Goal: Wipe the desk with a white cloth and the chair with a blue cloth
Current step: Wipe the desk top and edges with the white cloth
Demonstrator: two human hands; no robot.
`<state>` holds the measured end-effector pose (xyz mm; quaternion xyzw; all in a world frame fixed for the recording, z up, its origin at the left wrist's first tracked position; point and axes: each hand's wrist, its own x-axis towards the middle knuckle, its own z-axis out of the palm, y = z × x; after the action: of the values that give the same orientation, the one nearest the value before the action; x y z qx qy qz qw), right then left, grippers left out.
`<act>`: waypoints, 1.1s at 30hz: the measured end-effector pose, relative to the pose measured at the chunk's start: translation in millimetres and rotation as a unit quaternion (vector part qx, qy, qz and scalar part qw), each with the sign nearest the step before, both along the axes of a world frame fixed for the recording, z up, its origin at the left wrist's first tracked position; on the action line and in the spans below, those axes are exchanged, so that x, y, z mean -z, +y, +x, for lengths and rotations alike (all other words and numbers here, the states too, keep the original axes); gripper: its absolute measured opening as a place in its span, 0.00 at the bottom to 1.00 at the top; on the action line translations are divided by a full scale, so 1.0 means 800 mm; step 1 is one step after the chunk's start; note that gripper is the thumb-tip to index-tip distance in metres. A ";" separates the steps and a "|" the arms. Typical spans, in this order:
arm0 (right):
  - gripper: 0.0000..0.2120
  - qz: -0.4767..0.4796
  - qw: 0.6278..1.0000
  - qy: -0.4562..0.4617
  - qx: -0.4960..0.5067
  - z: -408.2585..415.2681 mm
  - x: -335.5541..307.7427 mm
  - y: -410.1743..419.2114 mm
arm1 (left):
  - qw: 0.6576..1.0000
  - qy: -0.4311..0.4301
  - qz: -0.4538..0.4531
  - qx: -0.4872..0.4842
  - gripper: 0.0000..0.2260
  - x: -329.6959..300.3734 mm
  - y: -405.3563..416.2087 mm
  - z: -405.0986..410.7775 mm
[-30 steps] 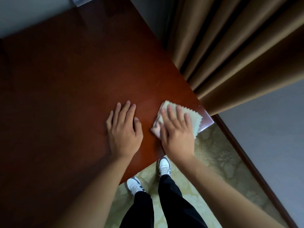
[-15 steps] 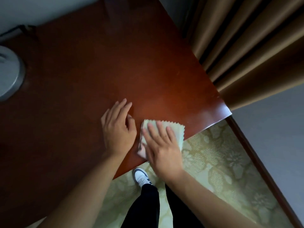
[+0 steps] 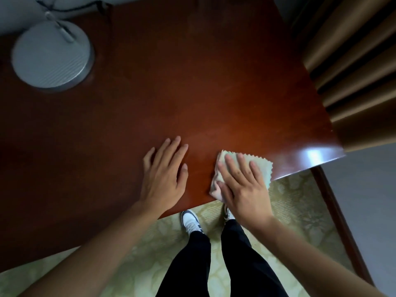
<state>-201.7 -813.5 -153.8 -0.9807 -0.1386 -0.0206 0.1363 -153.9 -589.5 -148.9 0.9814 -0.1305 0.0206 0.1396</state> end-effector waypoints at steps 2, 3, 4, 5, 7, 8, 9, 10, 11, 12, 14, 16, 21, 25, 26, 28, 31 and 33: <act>0.21 -0.016 1.000 0.005 0.011 0.028 -0.006 -0.001 | 1.000 0.010 0.006 0.004 0.20 0.001 0.007 -0.008; 0.22 -0.013 0.999 0.012 0.042 0.049 -0.010 0.002 | 1.000 0.012 0.008 0.005 0.20 0.001 0.011 -0.010; 0.22 -0.003 0.997 0.021 0.077 0.070 -0.013 0.011 | 1.000 0.014 0.008 0.002 0.20 0.001 0.017 -0.011; 0.22 0.007 0.994 0.034 0.107 0.085 -0.016 0.023 | 1.000 0.013 0.007 0.001 0.21 0.000 0.019 -0.009; 0.22 0.003 0.996 0.040 0.077 0.087 -0.017 0.065 | 1.000 0.007 0.004 -0.014 0.21 -0.004 0.029 -0.003; 0.22 0.000 0.999 0.032 0.029 0.075 -0.015 0.090 | 1.000 0.003 0.001 -0.026 0.21 -0.005 0.037 0.000; 0.22 0.001 0.999 0.028 -0.022 0.059 -0.012 0.111 | 0.999 0.000 -0.001 -0.035 0.22 -0.005 0.044 0.003; 0.22 0.006 0.998 0.026 -0.062 0.042 -0.011 0.128 | 0.999 -0.001 -0.001 -0.046 0.22 -0.005 0.052 0.003; 0.22 0.012 0.996 0.025 -0.087 0.031 -0.010 0.138 | 0.998 -0.002 0.000 -0.058 0.22 -0.004 0.061 0.004; 0.22 0.014 0.995 0.025 -0.098 0.026 -0.008 0.140 | 0.998 -0.001 -0.001 -0.070 0.22 -0.003 0.068 0.004; 0.22 0.009 0.992 0.023 -0.121 0.039 -0.008 0.133 | 0.996 0.005 -0.003 -0.087 0.22 -0.002 0.077 0.003; 0.23 0.002 0.994 0.030 -0.105 0.072 -0.006 0.123 | 0.995 0.015 -0.009 -0.097 0.22 -0.003 0.079 0.000; 0.31 0.004 0.989 0.093 0.116 0.183 -0.011 0.098 | 0.989 0.051 -0.058 -0.127 0.22 -0.007 0.062 -0.012; 0.27 -0.025 0.996 0.070 0.038 0.154 -0.014 0.125 | 0.986 0.021 -0.085 -0.143 0.21 -0.014 0.063 0.007; 0.27 -0.019 0.998 0.068 0.005 0.136 -0.015 0.141 | 0.983 0.009 -0.085 -0.164 0.21 -0.016 0.070 0.017; 0.26 -0.012 0.997 0.059 -0.056 0.109 -0.012 0.171 | 0.975 -0.003 -0.084 -0.207 0.20 -0.016 0.089 0.041; 0.24 -0.014 0.994 0.038 -0.099 0.122 -0.008 0.194 | 0.969 -0.011 -0.062 -0.239 0.20 -0.014 0.126 0.076; 0.23 -0.011 0.995 0.039 -0.090 0.161 -0.007 0.198 | 0.969 -0.010 -0.038 -0.242 0.21 -0.009 0.152 0.091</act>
<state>-73.0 -654.9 -148.3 -0.9658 -0.2208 0.0318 0.1326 -81.4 -467.9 -141.4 0.9775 0.1107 0.0690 0.1658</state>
